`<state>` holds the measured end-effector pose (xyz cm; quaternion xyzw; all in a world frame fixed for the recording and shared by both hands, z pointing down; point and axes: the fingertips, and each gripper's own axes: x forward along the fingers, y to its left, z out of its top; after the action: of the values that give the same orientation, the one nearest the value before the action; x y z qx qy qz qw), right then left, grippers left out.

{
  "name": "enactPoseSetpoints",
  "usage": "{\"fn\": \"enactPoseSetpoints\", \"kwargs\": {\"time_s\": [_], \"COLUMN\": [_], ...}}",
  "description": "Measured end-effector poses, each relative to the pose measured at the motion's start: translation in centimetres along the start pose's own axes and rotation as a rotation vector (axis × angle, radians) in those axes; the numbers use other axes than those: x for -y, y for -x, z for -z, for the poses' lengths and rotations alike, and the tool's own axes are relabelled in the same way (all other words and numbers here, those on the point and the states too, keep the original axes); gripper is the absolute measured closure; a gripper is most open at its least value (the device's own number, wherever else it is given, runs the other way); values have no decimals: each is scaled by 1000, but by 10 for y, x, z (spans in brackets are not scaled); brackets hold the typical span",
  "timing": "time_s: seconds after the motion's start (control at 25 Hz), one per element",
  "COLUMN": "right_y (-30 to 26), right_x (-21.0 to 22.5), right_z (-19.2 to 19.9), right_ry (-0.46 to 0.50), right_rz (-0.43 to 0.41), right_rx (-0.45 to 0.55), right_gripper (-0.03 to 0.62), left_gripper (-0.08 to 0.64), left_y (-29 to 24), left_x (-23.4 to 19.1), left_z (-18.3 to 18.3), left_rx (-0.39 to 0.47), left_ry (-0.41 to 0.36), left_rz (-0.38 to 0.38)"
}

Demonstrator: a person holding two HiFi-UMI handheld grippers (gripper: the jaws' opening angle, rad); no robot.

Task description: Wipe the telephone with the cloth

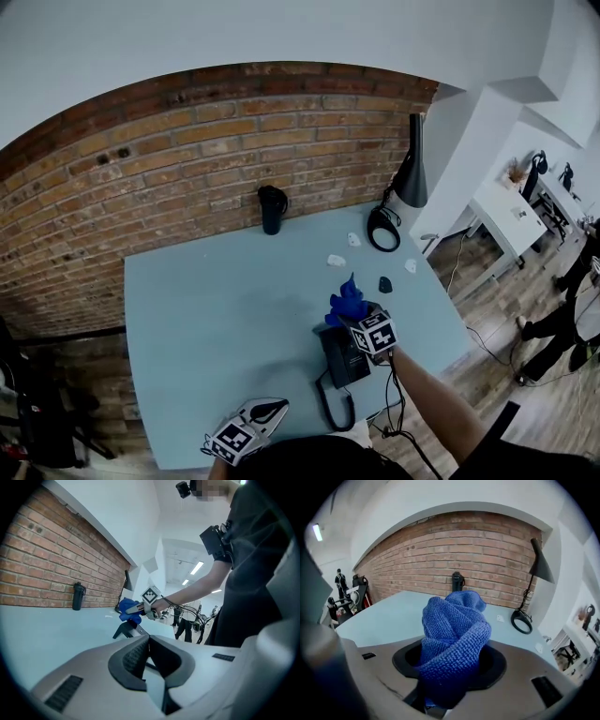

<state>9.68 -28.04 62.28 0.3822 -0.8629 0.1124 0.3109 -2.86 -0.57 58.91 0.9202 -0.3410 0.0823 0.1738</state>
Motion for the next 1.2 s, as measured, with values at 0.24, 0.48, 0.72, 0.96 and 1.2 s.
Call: {"fn": "enactPoseSetpoints", "kwargs": {"time_s": [0.24,0.48,0.72,0.96,1.2], "right_y": [-14,-6,3,9,13], "right_x": [0,-5,-8,-11,-14], "right_z": [21,23,25,32,39], "right_ry": [-49,-43,-24,-29,-52], "right_rz": [46,75,113,123,139], "right_rx": [27,116,190,218,220], "right_gripper": [368,370,369,368,368], "left_gripper": [560,560,560,560,560], "left_y": [-3,-12,-13,-10,-11], "left_x": [-2,0,0,-3,-1], "left_z": [4,6,9,9,10], "left_rx": [-11,-26,-34,-33,-43], "left_ry": [13,11,15,24,21], "left_rz": [-5,22,25,17,34]}}
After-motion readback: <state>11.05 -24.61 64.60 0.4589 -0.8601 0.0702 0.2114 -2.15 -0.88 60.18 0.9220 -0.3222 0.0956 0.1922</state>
